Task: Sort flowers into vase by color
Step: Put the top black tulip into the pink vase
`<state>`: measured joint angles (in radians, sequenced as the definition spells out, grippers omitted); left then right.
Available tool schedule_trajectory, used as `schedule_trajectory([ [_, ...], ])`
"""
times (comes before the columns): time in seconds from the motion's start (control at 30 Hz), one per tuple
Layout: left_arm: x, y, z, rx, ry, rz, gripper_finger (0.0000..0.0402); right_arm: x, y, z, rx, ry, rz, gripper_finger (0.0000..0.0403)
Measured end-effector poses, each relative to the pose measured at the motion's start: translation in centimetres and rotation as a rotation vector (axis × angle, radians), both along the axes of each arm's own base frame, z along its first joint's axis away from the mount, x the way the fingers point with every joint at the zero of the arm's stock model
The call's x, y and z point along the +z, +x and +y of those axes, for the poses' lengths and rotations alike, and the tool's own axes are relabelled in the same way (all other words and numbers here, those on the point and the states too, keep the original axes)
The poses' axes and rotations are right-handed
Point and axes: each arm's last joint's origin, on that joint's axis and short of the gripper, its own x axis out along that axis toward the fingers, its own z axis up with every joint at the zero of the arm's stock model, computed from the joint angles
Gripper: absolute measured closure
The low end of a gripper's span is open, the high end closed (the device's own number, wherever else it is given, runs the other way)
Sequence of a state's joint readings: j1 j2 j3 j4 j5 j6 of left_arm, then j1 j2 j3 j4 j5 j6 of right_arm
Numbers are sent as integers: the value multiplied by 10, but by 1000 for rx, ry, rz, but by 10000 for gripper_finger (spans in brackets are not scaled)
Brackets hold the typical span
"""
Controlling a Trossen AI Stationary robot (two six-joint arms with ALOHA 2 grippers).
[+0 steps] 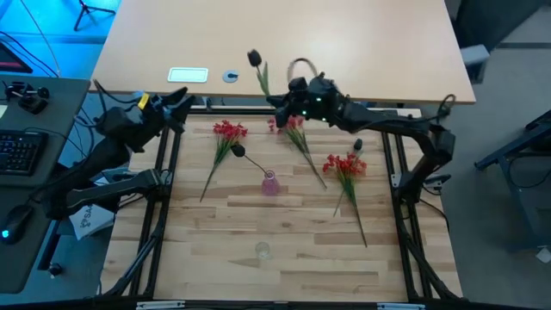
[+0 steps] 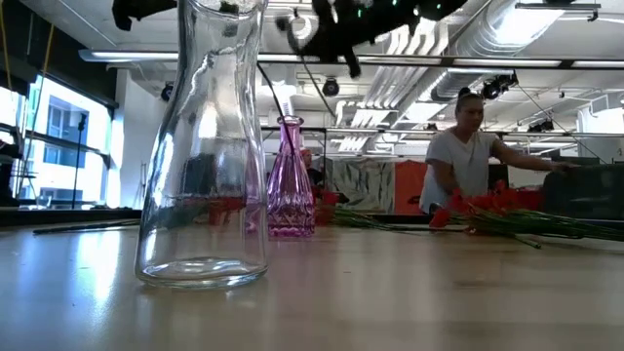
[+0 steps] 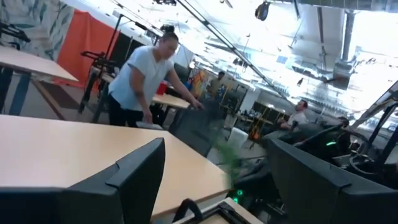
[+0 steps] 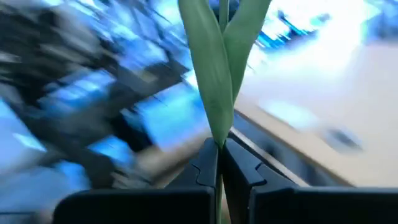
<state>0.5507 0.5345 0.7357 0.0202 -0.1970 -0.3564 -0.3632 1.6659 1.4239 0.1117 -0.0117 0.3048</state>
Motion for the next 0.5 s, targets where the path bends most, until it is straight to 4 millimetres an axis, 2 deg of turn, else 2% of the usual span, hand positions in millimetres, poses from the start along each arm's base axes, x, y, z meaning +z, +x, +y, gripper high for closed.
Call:
schedule_trajectory([
  [0.1,-1,-1,-1,-1,-10,4,131,19,0,18,92,-51,-114,402],
  [0.3,-4,0,0,-2,-29,31,131,21,2,45,152,-87,-158,402],
  [0.4,-5,0,0,-5,-43,25,131,1,-17,49,157,-44,-218,403],
  [0.5,-5,0,0,-7,-51,18,131,-24,-54,49,96,18,-336,403],
])
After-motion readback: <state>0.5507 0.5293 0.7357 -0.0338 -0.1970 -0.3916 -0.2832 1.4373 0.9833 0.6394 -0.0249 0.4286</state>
